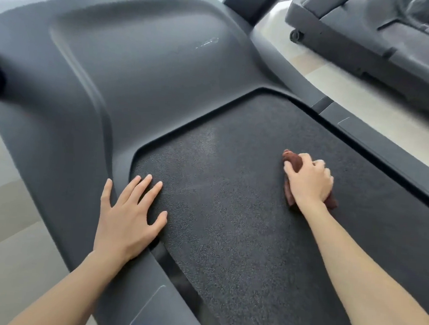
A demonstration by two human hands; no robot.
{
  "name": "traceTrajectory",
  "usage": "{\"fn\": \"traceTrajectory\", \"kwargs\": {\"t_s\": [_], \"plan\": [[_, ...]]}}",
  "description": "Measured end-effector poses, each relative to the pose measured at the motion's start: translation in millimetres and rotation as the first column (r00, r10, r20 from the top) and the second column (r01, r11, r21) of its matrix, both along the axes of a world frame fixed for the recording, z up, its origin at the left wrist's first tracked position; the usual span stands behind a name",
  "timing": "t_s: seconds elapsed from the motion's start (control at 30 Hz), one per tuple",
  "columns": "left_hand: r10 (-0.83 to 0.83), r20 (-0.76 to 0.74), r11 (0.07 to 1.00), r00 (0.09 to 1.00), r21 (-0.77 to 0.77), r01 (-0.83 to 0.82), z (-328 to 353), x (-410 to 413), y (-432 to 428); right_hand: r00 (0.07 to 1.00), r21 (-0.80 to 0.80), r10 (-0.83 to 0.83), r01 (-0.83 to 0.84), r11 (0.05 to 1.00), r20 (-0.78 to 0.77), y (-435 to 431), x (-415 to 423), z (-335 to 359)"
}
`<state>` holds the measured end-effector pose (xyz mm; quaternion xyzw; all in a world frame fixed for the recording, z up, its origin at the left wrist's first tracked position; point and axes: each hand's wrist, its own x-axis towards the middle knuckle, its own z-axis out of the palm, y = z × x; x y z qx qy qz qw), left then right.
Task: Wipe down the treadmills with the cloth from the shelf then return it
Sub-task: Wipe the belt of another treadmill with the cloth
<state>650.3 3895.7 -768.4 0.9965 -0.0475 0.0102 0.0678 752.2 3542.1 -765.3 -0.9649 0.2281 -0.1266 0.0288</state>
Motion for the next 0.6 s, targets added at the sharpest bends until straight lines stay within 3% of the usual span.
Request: {"fn": "traceTrajectory", "kwargs": {"t_s": [0.07,0.2,0.33,0.4,0.47,0.53,0.6], "plan": [[-0.005,0.010,1.000,1.000,0.005,0.005,0,0,0,0.999,-0.019,-0.029,0.028,0.999,-0.025,19,-3,0],[-0.006,0.030,1.000,1.000,0.031,0.005,-2,1,1,0.968,-0.053,0.251,-0.251,0.966,-0.020,90,-36,0],[-0.023,0.049,1.000,0.999,0.006,0.023,-6,2,3,0.806,-0.082,0.587,-0.582,0.809,0.068,119,-102,-2],[-0.029,0.057,0.999,0.998,-0.023,0.031,-7,3,4,0.761,-0.081,0.647,-0.643,0.762,0.049,96,-128,-4],[-0.052,0.060,0.997,0.997,-0.051,0.055,-8,3,5,0.834,-0.069,0.551,-0.549,0.833,0.014,56,-145,-3],[-0.111,0.069,0.991,0.991,-0.061,0.116,-7,4,3,0.946,-0.060,0.320,-0.322,0.945,-0.042,14,-152,1],[-0.247,0.075,0.966,0.966,-0.060,0.252,-4,1,0,0.995,-0.026,0.056,-0.058,0.998,-0.078,-13,-152,5]]}}
